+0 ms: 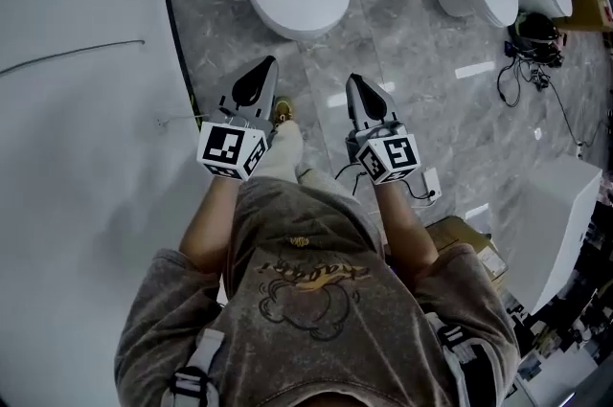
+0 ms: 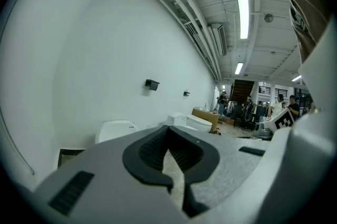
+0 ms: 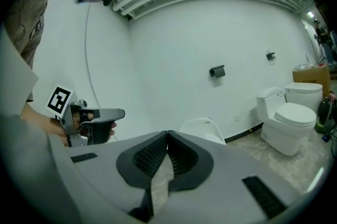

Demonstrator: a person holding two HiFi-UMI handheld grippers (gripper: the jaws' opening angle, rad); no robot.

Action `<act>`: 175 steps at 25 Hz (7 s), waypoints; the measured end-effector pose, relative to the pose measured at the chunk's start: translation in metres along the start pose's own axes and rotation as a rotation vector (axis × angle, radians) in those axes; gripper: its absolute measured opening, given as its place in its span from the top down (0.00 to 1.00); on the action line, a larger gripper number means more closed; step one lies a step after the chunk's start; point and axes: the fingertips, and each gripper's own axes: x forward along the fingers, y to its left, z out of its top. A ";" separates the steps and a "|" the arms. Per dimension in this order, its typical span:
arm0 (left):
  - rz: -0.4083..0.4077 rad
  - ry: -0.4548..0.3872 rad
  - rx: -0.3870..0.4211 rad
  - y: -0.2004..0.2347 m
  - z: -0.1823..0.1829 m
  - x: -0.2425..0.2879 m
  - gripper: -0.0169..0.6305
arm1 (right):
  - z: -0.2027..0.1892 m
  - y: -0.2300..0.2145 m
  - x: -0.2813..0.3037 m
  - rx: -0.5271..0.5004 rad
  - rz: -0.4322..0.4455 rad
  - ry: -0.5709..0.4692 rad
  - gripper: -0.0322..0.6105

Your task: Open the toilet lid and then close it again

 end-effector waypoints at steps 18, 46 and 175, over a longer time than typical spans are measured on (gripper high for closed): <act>-0.059 0.170 -0.029 0.133 -0.301 0.177 0.96 | -0.277 -0.131 0.194 0.053 -0.012 0.175 0.91; -0.040 0.239 -0.089 0.169 -0.427 0.239 0.96 | -0.368 -0.183 0.254 0.039 0.018 0.241 0.91; 0.185 0.253 -0.217 0.222 -0.046 0.320 0.96 | 0.031 -0.163 0.370 -0.047 0.119 0.303 0.88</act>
